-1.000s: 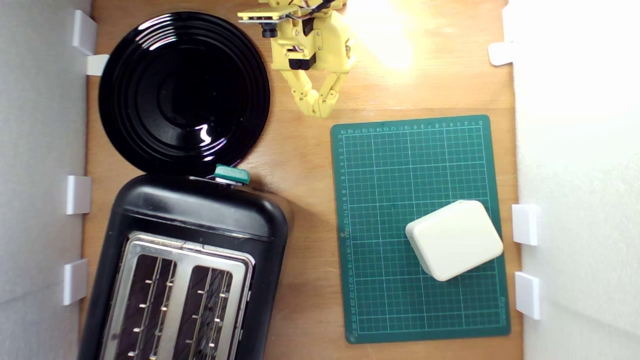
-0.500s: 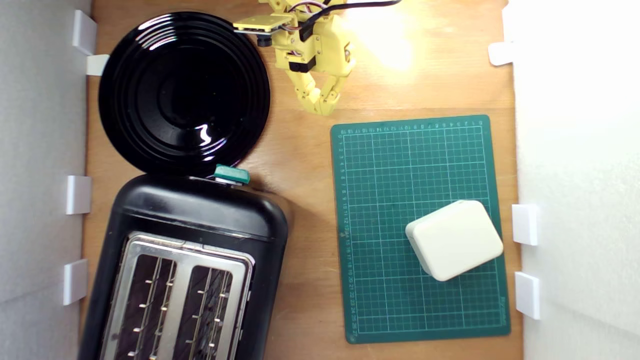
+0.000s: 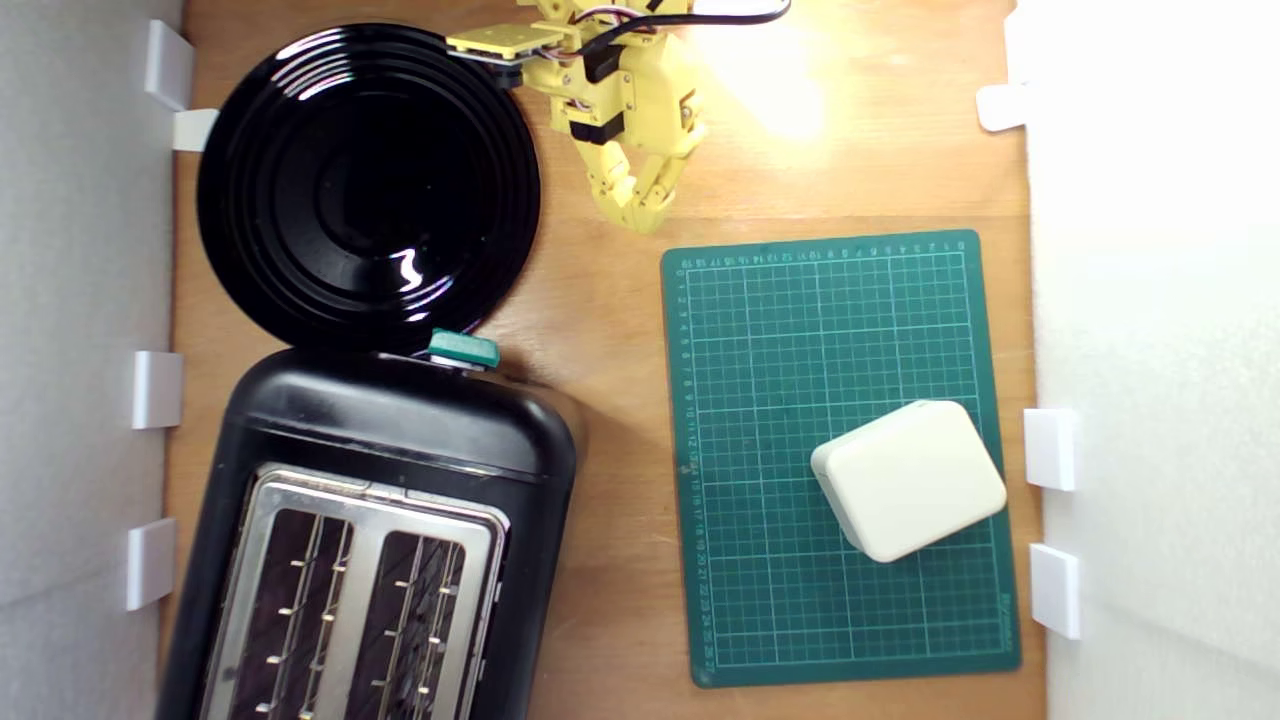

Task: Start toaster

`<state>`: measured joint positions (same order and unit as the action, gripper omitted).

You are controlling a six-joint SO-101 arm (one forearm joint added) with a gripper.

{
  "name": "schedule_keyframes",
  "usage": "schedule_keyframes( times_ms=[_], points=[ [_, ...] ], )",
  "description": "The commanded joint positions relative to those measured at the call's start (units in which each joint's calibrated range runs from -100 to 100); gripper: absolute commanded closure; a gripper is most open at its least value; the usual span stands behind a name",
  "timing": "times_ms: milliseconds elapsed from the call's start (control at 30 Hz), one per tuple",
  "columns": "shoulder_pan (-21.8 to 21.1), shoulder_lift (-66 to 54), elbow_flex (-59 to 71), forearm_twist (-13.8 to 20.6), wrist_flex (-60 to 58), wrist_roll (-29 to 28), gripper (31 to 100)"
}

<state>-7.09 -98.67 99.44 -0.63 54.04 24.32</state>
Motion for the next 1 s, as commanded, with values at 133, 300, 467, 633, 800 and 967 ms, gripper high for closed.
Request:
schedule_keyframes(
  times_ms=[133,300,467,633,800,967],
  points=[
    [-1.4,-0.7,0.3,0.7,-1.3,-2.5,98.3],
    [-2.2,-0.6,0.3,0.7,-1.2,-2.4,98.2],
    [-2.2,-0.5,0.3,0.7,-1.3,-2.6,98.7],
    [-2.2,-0.4,0.3,0.7,-1.3,-2.7,98.7],
    [-2.0,-0.3,0.3,0.7,-1.3,-2.7,98.7],
    [-2.0,-0.3,0.3,0.7,-1.3,-2.7,98.7]
  ],
)
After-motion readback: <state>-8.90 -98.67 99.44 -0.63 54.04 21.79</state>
